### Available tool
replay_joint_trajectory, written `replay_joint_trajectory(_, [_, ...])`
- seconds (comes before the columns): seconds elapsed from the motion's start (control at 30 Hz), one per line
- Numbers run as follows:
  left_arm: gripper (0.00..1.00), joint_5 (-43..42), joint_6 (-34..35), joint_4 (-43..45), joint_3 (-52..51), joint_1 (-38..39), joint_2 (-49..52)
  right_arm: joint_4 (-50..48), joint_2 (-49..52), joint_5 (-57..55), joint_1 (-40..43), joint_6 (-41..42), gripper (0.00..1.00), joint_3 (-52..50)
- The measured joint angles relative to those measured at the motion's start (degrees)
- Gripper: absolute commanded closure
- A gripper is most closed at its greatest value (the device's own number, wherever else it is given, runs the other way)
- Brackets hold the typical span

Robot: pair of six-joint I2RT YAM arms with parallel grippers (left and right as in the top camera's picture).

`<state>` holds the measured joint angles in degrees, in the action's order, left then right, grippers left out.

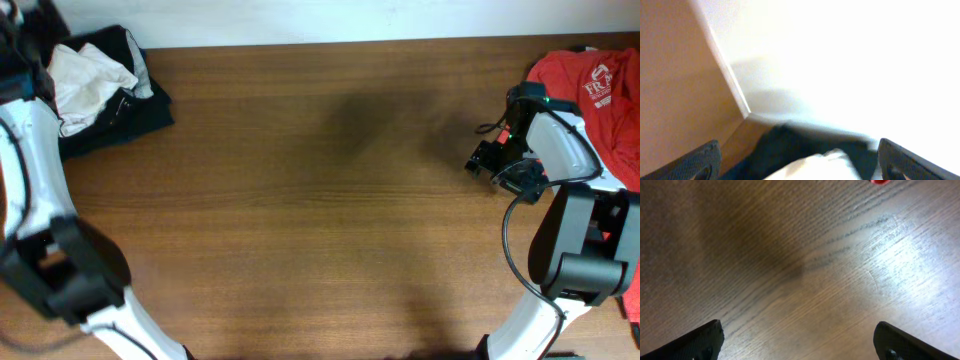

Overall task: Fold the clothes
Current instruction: 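Open the left gripper and press the shirt onto the pile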

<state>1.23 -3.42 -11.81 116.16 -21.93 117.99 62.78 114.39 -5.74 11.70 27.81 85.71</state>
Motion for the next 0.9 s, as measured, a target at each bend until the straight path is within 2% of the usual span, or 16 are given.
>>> replay_joint_trajectory(0.07, [0.01, -2.89, 0.0, -1.99, 0.74, 2.62, -7.48, -0.07, 0.0, 0.0, 0.0, -0.04, 0.01, 0.0])
replay_joint_trajectory(0.13, [0.03, -4.28, -0.02, -2.75, 1.77, 3.61, -10.23, -0.04, 0.0, 0.0, 0.0, 0.0, 0.01, 0.0])
replay_joint_trajectory(0.2, [0.41, -4.55, 0.0, -3.15, 1.77, 3.58, -7.76, -0.07, 0.0, 0.0, 0.0, -0.02, 0.01, 0.0])
replay_joint_trajectory(0.27, [1.0, -4.7, 0.24, -0.48, 1.66, 3.56, -1.92, -0.07, 0.0, 0.0, 0.0, -0.02, 0.01, 0.0])
replay_joint_trajectory(0.4, [1.0, -5.33, -0.07, 8.87, 0.83, 3.54, 11.78, -0.07, 0.0, 0.02, 0.0, -0.04, 0.01, 0.0])
replay_joint_trajectory(0.47, [1.0, -5.35, -0.07, 9.57, 0.72, 3.54, 17.68, -0.02, 0.0, 0.0, 0.0, -0.02, 0.01, 0.0])
replay_joint_trajectory(0.6, [1.0, -5.46, -0.09, 3.28, 0.57, 3.56, 24.11, -0.04, 0.0, 0.0, 0.0, -0.02, 0.01, 0.0])
replay_joint_trajectory(0.7, [1.0, -5.86, -0.15, -1.66, 0.42, 3.67, 25.03, -0.07, 0.0, 0.0, 0.0, 0.02, 0.01, 0.0])
replay_joint_trajectory(0.83, [0.99, -14.29, -0.24, -6.67, 0.2, 3.76, 23.04, -0.04, 0.0, 0.0, 0.0, -0.02, 0.01, 0.0])
replay_joint_trajectory(0.87, [0.54, -18.08, -0.26, -7.58, 0.2, 3.93, 20.33, -0.09, 0.0, 0.0, 0.0, 0.0, 0.01, 0.0])
replay_joint_trajectory(0.9, [0.33, -19.67, -0.22, -8.37, 0.17, 4.17, 17.92, -0.04, 0.0, 0.0, 0.0, -0.04, 0.01, 0.0])
